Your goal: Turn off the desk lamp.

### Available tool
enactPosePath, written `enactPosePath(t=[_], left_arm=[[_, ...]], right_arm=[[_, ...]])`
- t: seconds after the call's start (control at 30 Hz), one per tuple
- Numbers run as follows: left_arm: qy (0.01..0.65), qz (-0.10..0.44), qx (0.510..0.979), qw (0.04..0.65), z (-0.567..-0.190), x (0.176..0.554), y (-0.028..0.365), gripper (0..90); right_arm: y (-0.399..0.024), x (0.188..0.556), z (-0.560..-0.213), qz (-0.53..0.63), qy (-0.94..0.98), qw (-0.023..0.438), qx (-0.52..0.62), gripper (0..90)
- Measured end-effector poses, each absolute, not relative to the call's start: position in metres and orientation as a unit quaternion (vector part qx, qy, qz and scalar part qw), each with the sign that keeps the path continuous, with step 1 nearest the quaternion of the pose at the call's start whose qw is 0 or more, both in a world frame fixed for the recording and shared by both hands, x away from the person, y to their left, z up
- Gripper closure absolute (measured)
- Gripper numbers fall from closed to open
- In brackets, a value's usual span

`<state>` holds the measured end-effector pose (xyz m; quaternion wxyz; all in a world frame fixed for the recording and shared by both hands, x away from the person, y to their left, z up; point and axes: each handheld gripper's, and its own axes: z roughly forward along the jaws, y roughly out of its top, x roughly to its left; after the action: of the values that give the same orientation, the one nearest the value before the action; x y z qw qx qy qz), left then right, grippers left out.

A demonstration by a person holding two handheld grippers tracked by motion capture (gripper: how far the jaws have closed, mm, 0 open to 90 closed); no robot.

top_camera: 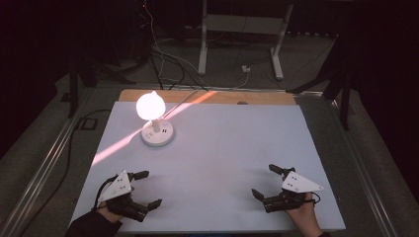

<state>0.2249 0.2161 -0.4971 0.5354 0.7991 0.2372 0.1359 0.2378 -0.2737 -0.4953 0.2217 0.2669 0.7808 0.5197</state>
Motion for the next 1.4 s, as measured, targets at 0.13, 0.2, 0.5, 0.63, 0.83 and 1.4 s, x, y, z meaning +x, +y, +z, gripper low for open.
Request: enactPosePath(t=[0.13,0.2,0.5,0.63,0.83,1.4], left_arm=[[0.238,0.135,0.798,0.536,-0.497,0.225,0.217,0.5],[0.237,0.135,0.799,0.536,-0.497,0.225,0.216,0.5],[0.234,0.137,0.797,0.54,-0.495,0.224,0.216,0.5],[0.232,0.135,0.797,0.541,-0.494,0.223,0.215,0.6],[0.23,0.134,0.795,0.546,-0.488,0.222,0.214,0.6],[0.229,0.147,0.783,0.56,-0.462,0.236,0.206,0.5]], right_arm=[[-0.274,0.238,-0.494,0.523,0.777,0.224,0.268,0.0],[-0.274,0.237,-0.494,0.523,0.778,0.224,0.267,0.0],[-0.274,0.237,-0.493,0.526,0.776,0.224,0.267,0.0],[-0.274,0.237,-0.493,0.528,0.774,0.227,0.266,0.0],[-0.274,0.237,-0.492,0.529,0.772,0.23,0.267,0.0],[-0.272,0.238,-0.492,0.53,0.771,0.229,0.269,0.0]])
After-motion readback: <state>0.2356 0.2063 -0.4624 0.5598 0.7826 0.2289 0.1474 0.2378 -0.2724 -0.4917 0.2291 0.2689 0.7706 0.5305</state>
